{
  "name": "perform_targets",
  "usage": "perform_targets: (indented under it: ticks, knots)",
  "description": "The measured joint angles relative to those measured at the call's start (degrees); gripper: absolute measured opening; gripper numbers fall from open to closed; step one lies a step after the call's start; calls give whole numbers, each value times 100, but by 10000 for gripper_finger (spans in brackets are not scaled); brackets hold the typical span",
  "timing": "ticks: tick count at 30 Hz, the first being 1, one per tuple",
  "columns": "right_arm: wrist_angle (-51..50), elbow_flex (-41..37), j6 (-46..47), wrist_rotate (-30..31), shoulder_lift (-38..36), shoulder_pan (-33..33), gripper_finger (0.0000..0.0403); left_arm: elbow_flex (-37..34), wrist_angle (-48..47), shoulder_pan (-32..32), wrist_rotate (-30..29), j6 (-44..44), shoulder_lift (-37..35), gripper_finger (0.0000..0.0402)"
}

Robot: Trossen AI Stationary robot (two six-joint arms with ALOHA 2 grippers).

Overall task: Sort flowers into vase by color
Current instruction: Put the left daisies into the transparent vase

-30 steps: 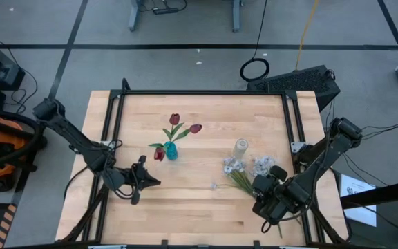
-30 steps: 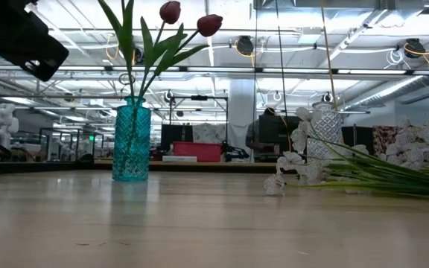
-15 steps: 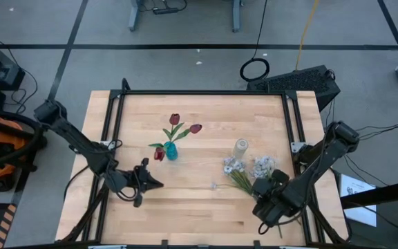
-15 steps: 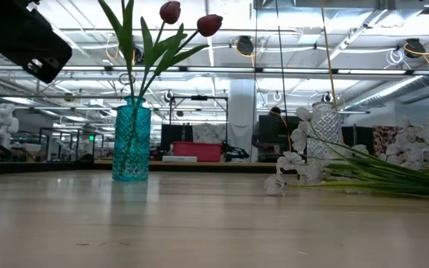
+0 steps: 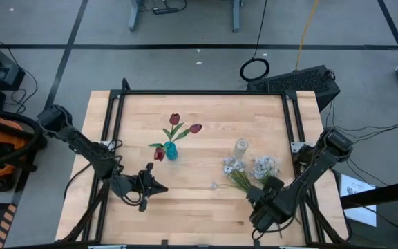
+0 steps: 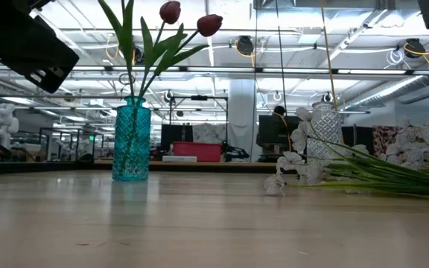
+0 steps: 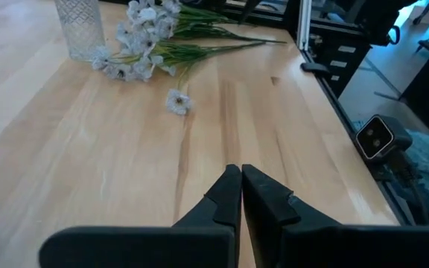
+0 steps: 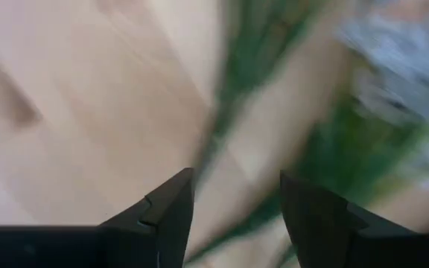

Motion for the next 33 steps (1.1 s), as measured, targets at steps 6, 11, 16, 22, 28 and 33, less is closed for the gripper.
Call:
perform_targets:
  ticks: [6,11,16,22,28,33]
  knots:
    - [204,2,2,433,327,-237,187,0,479,0,0,9,260,20]
    - [519,2,-18,658,664,-437,187,0,878,-4,46,303,397,20]
    - [581,2,-134,685,929,-563,187,0,900,-4,57,411,406,20]
    - [525,2,-143,828,981,-561,187,0,898,-4,63,439,406,20]
    - [913,-237,18,716,975,-561,188,0,893,-4,66,448,406,20]
    - [1681,-647,298,709,928,-550,187,0,889,-4,130,441,406,20]
